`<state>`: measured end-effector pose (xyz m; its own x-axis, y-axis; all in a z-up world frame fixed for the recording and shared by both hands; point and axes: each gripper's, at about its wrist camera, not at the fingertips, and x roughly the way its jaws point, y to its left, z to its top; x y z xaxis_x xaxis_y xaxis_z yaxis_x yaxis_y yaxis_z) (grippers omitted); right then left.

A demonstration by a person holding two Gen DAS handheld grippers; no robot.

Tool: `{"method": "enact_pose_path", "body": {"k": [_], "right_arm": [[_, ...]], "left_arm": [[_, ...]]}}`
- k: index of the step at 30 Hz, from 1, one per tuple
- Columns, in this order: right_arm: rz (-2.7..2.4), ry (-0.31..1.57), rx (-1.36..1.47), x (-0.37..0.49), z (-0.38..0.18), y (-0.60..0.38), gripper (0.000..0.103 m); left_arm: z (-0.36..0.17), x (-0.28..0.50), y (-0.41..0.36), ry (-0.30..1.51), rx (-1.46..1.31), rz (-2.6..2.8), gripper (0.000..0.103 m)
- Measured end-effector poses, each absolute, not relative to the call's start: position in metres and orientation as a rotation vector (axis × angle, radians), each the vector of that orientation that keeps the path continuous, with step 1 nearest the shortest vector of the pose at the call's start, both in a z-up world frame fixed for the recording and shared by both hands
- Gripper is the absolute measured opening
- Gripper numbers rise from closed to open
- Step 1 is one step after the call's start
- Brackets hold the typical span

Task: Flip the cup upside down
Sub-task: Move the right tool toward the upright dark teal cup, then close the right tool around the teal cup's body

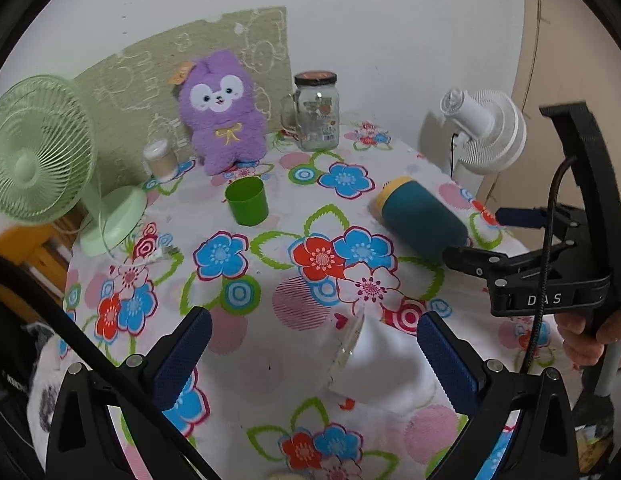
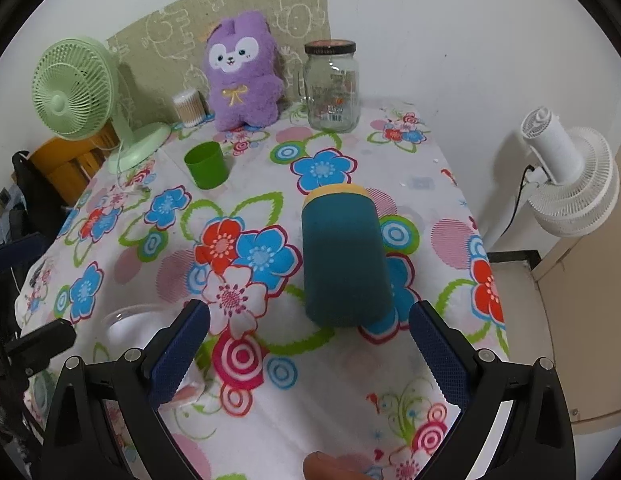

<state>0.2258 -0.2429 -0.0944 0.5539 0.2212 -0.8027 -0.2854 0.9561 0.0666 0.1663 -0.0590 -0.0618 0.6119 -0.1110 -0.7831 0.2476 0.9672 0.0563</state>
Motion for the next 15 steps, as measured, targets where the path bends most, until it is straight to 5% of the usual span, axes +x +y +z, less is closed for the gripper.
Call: {"method": "enact_pose_path", "body": {"k": [15], "right_arm": [[0.303, 0.996, -0.123, 0.27, -0.119, -0.237, 0.101]], "left_arm": [[-0.086, 0.222, -0.08, 0.962, 0.293, -0.25, 0.103]]}}
